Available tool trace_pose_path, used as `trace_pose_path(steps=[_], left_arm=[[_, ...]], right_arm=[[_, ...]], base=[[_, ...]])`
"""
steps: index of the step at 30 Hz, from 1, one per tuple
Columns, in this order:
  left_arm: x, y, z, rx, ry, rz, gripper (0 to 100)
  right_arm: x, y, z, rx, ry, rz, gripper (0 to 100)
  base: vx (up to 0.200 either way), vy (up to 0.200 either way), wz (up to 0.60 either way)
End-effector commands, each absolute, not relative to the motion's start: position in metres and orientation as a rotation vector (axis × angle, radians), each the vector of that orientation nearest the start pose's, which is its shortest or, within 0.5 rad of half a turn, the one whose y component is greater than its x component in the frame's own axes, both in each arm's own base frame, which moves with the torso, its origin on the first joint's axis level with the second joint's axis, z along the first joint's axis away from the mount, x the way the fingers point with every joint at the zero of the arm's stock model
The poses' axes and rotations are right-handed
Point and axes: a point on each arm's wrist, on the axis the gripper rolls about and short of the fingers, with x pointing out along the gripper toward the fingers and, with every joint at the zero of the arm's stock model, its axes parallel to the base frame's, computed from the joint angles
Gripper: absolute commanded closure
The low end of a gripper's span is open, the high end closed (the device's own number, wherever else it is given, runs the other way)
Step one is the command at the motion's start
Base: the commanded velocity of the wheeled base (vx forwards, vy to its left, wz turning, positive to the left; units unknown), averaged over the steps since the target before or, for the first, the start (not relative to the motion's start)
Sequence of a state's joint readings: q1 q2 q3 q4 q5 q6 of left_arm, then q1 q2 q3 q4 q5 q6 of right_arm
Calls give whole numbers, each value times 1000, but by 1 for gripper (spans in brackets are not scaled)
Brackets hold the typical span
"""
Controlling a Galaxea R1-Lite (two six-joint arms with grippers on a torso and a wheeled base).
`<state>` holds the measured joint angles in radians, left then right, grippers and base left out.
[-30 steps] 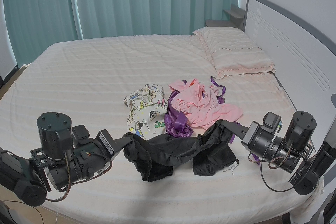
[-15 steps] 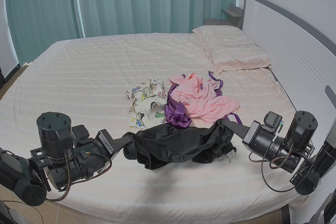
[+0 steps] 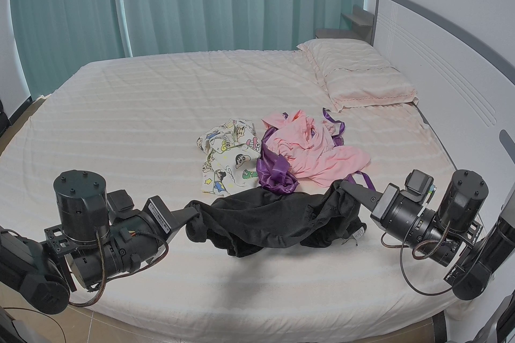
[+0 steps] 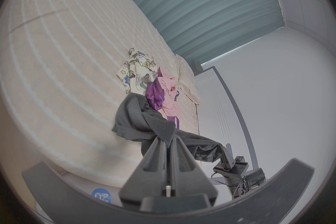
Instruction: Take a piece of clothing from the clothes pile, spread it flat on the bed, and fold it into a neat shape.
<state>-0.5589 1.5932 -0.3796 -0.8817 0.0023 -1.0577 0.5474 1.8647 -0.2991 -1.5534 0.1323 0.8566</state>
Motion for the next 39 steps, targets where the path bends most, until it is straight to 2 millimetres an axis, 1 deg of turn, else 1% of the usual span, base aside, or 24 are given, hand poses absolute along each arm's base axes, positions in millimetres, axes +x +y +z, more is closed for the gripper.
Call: trace_pose_path(steps=[1, 9, 12, 20, 39], left_arm=[[200, -123, 131, -933, 567, -325, 100], [197, -120, 138, -943, 543, -337, 100], [196, -119, 140, -946, 534, -341, 100], [196, -119, 139, -946, 535, -335, 100], [196, -118, 140, -947, 532, -334, 100]], right_arm=[[222, 144, 116, 823, 287, 651, 100], [218, 142, 123, 827, 262, 666, 100], [217, 144, 123, 827, 264, 670, 100], [215, 146, 125, 827, 259, 684, 100], [214, 148, 123, 826, 269, 687, 100]], base=[[0, 200, 0], [0, 200, 0], [0, 200, 0], [0, 200, 0], [0, 200, 0]])
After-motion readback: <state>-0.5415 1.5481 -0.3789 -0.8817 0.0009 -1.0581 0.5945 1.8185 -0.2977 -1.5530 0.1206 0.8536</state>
